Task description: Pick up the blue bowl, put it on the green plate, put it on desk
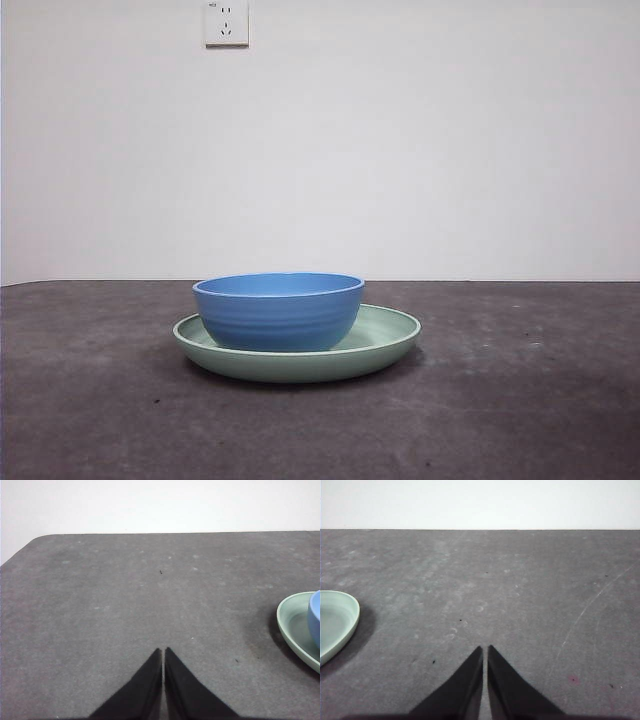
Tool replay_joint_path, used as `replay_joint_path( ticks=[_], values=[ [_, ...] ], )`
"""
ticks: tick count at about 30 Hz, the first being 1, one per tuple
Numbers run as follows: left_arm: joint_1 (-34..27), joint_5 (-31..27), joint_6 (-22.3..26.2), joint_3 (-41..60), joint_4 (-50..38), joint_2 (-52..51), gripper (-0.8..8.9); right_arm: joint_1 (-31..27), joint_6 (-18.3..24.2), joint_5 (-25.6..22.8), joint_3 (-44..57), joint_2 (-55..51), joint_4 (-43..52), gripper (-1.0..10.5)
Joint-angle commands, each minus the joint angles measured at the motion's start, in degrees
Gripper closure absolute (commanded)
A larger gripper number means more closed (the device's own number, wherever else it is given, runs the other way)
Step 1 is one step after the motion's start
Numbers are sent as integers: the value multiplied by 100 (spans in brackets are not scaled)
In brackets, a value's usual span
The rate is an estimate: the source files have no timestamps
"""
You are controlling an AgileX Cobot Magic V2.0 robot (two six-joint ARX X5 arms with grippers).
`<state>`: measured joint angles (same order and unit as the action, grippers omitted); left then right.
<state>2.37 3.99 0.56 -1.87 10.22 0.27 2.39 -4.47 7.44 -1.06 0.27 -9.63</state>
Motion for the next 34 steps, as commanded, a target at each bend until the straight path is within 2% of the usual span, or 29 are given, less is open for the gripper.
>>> replay_joint_path(
  ticks=[1,34],
  values=[
    [-11,-13,24,118,46,-11,805,-7,-92,-2,44,-7,-26,938],
    [-11,-13,24,118,46,-11,805,-7,-87,0,39,-7,63,938]
  ],
)
